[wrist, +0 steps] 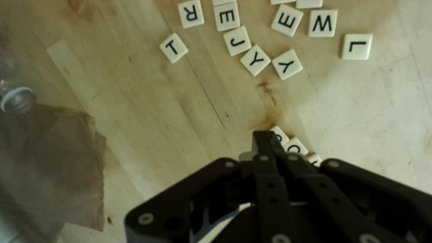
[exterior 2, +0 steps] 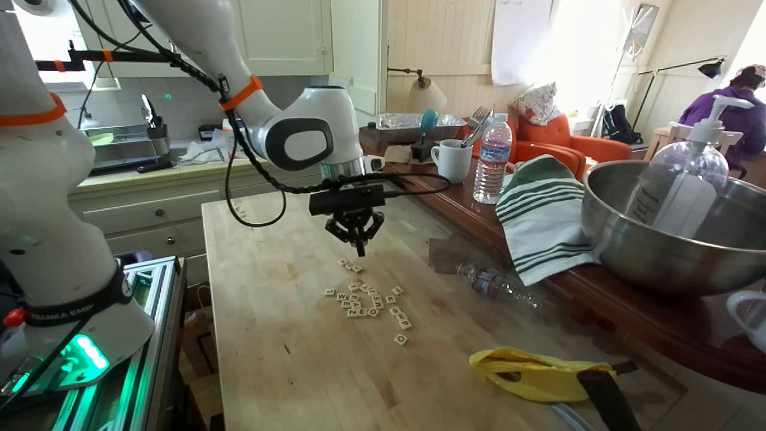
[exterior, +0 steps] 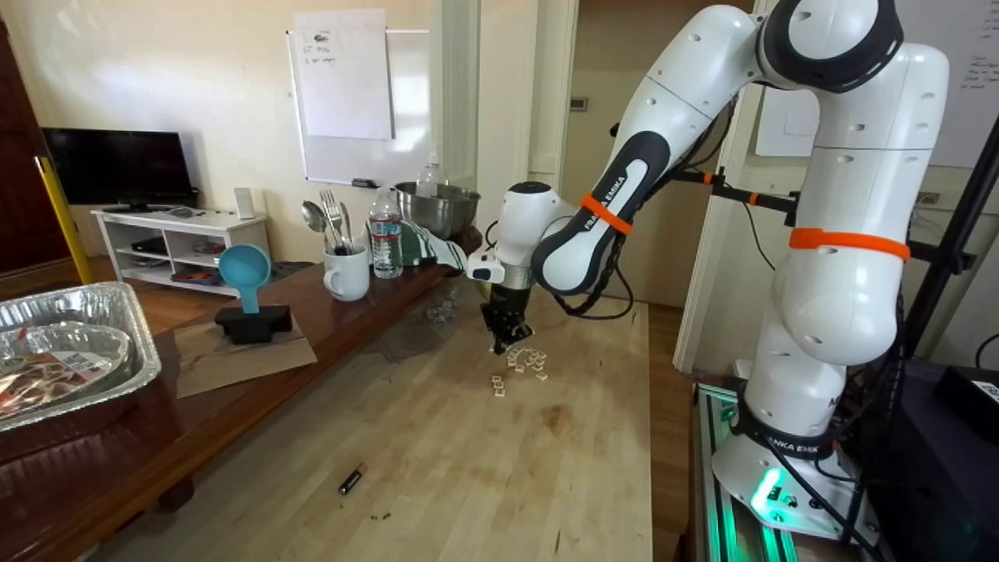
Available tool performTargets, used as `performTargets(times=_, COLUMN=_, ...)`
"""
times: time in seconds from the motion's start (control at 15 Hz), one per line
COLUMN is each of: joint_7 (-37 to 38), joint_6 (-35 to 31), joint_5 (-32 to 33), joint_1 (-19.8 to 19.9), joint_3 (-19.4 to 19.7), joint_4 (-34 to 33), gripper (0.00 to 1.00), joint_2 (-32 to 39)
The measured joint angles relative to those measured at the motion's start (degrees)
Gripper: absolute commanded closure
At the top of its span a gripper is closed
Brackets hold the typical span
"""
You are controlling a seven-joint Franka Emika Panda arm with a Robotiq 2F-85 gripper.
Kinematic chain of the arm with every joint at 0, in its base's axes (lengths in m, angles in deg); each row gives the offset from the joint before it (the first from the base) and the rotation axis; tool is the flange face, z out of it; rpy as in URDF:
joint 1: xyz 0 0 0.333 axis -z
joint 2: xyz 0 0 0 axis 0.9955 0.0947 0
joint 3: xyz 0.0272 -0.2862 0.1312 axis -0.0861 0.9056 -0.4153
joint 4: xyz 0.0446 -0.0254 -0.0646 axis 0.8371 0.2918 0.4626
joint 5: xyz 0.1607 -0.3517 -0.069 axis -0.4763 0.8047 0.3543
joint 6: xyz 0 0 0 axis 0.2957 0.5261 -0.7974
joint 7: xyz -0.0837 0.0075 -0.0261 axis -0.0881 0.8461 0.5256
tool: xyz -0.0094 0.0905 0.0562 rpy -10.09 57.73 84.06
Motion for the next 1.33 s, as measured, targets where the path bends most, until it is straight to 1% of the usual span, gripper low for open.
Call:
performTargets(times=0.2, joint_7=7.0, joint_6=1.8, joint_5=0.0, joint_1=0.1, joint_3=1.9, joint_4=-1.2, gripper=1.0, joint_2=0.2)
performTargets(times=0.47, joint_7=15.4, joint_6=1.9, joint_5=-0.4, joint_1=0.8, joint_3=4.5, joint_4=-1.6, gripper=1.0, joint_2=1.3)
performTargets(times=0.6, joint_7=18.6, joint_6=1.9, joint_5=-1.8, joint_1=1.3, joint_3=5.5, joint_4=-1.8, gripper=1.0, joint_2=2.1)
performTargets(times=0.73, joint_7=20.9, joint_6=1.8, joint_5=-4.5, joint_1=2.1, joint_3=6.0, joint_4=-2.1, gripper=1.0, joint_2=3.1)
performTargets(times=0.87, joint_7=22.4, joint_6=1.8, joint_5=-8.5, joint_1=2.9, joint_3=6.1, joint_4=-2.8, gripper=1.0, joint_2=4.2)
performTargets(times=1.33, joint_7=28.7, joint_6=0.5, joint_5=-22.1, joint_1=5.1, joint_3=5.3, joint_4=-7.7, gripper=1.0, joint_2=8.7)
